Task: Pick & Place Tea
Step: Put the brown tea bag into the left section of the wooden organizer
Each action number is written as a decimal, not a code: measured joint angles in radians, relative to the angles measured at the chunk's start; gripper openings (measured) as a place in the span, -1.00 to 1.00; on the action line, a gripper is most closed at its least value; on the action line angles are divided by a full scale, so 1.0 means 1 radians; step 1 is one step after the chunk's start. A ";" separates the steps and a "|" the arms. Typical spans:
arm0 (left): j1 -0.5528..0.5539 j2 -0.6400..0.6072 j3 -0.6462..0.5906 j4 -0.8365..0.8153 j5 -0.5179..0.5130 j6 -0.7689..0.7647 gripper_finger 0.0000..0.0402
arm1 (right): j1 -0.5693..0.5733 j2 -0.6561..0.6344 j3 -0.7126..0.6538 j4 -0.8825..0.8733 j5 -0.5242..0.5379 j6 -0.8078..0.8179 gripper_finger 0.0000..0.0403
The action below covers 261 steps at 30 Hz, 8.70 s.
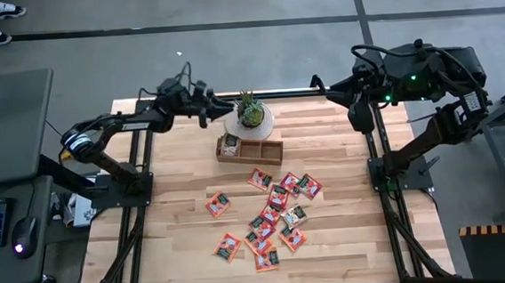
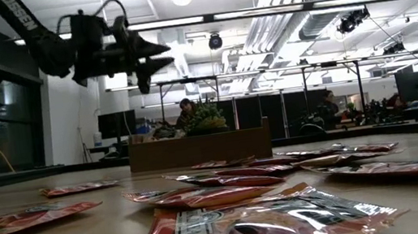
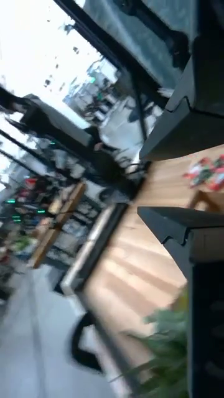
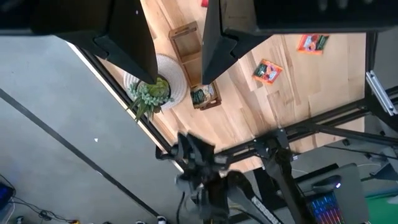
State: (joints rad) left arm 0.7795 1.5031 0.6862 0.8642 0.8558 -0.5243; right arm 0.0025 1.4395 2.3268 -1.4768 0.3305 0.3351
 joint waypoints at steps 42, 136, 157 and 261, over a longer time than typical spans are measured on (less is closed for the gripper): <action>-0.905 -0.300 -0.001 -0.478 -0.705 -0.147 -0.36 | -0.002 -0.257 -0.352 -0.056 0.109 0.205 -0.40; -1.013 0.661 0.773 -0.946 -0.833 0.042 -1.00 | 0.556 -0.064 -1.987 1.804 -0.069 1.412 -0.40; -1.008 0.699 0.779 -0.927 -0.837 0.012 -1.00 | 0.555 -0.064 -1.987 1.784 -0.096 1.463 -0.40; -0.637 0.090 0.776 -1.387 -0.445 0.430 -1.00 | 0.122 -0.176 -0.995 0.484 -0.243 0.023 -1.00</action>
State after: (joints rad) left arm 0.1426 1.5933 1.4619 -0.5229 0.4110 -0.0942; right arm 0.1248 1.2631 1.3319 -0.9927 0.0877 0.3577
